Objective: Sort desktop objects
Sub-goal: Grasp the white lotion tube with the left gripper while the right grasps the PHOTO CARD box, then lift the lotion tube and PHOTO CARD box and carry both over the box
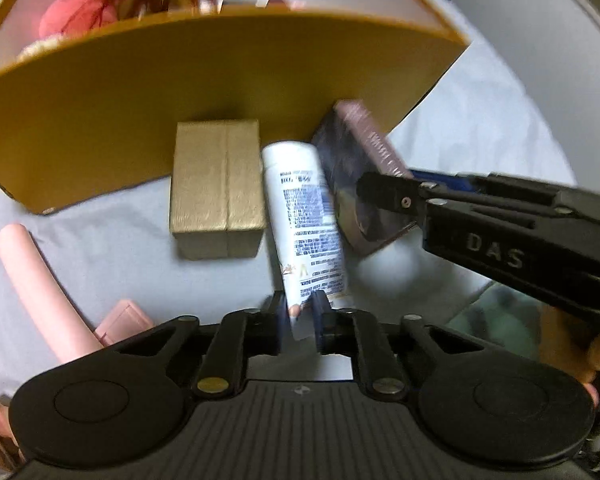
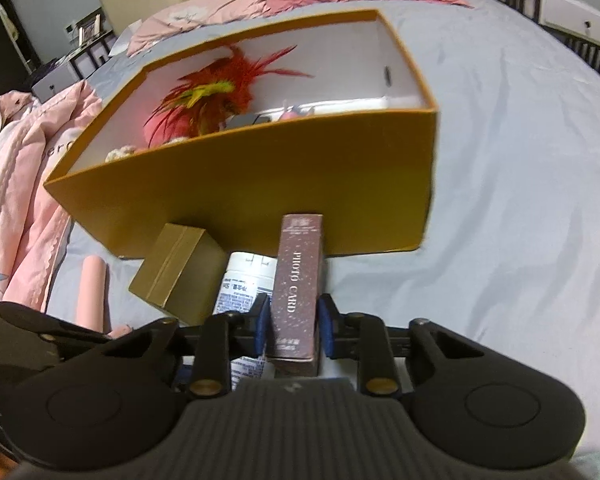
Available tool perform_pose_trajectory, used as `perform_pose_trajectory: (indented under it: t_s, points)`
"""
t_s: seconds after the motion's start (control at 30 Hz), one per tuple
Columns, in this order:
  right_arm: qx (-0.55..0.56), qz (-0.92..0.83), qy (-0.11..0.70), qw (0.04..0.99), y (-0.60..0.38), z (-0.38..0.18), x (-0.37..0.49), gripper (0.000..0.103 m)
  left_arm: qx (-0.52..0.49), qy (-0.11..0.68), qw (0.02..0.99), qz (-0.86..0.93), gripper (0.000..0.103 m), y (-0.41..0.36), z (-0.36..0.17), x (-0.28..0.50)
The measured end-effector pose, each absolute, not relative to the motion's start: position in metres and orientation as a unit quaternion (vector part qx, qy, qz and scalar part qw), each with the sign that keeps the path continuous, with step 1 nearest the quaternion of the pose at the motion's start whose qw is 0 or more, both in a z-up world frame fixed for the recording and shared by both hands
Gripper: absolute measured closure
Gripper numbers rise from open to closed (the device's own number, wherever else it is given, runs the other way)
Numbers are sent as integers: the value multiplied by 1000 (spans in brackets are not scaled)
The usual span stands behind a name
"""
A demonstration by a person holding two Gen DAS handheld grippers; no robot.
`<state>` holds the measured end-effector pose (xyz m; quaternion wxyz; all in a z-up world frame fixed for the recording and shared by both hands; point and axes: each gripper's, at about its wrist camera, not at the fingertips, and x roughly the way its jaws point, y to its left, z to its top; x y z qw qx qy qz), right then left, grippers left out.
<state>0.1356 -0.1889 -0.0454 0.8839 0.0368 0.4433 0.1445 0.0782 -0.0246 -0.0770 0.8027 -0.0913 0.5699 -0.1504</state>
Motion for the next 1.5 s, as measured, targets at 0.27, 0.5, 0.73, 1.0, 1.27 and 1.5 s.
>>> perform_pose_trajectory:
  t_s: [0.27, 0.5, 0.73, 1.0, 1.27, 1.5]
  points:
    - [23, 125, 456, 881, -198, -36, 128, 79, -93, 500, 846, -163, 96, -6, -21, 59]
    - [15, 124, 473, 872, -200, -43, 129, 78, -84, 494, 851, -158, 97, -22, -17, 89]
    - [57, 123, 476, 869, -212, -47, 135, 77, -81, 478, 862, -152, 96, -24, -25, 95]
    - [74, 124, 473, 869, -215, -47, 137, 76, -60, 469, 870, -139, 90, -33, -34, 90]
    - [68, 127, 466, 873, -215, -36, 127, 79, -78, 457, 873, -152, 92, -29, -15, 81]
    - [86, 167, 428, 884, -229, 28, 113, 79, -104, 394, 896, -178, 92, -17, 51, 82]
